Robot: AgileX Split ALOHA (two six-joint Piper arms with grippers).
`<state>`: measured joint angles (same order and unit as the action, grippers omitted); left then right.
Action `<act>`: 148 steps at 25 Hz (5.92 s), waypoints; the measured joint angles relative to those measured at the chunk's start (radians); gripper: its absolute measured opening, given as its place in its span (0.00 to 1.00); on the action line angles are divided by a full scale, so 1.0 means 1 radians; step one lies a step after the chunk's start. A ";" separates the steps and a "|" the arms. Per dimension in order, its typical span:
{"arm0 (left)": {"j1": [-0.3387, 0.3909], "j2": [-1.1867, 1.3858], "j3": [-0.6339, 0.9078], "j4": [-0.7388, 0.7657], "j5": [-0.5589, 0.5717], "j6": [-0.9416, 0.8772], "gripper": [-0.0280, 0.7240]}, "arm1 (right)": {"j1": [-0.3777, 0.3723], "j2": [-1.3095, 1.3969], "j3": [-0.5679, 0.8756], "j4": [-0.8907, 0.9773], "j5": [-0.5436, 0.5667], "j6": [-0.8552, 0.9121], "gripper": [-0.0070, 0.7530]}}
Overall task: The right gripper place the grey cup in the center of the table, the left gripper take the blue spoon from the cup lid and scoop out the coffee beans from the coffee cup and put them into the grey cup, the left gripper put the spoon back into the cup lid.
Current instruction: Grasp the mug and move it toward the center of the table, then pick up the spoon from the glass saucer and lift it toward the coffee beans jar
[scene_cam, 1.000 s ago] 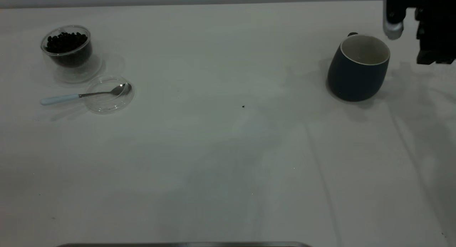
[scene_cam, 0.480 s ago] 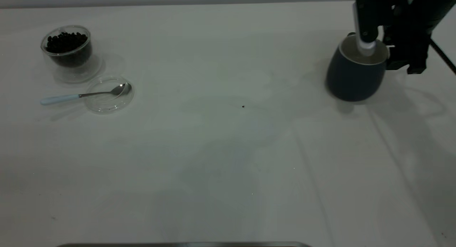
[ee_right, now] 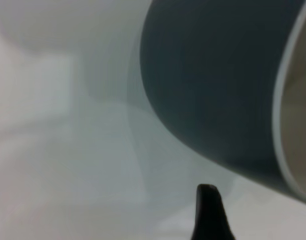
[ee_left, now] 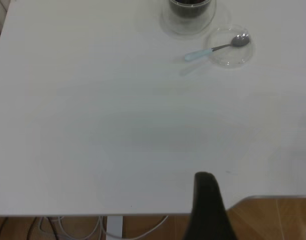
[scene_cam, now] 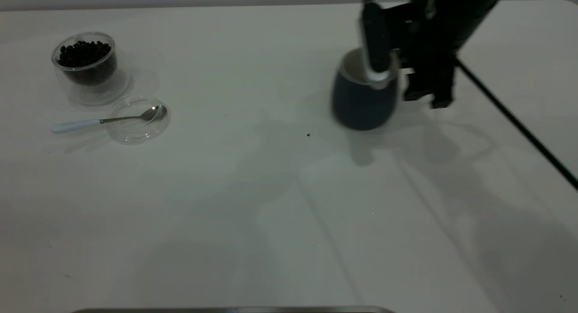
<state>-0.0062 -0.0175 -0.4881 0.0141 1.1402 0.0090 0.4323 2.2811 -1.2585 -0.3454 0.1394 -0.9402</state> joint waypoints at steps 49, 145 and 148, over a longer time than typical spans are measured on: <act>0.000 0.000 0.000 0.000 0.000 0.000 0.82 | 0.123 -1.585 0.462 0.410 1.099 0.848 0.62; 0.539 1.778 -0.408 -0.981 -0.330 0.885 0.98 | -0.390 -2.297 0.788 0.330 0.995 0.891 0.62; 0.623 1.848 -0.408 -0.994 -0.288 0.951 0.98 | -0.390 -2.297 0.788 0.330 0.995 0.891 0.62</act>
<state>0.6168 1.8309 -0.8965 -0.9795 0.8523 0.9605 0.0422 -0.0159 -0.4703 -0.0157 1.1349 -0.0492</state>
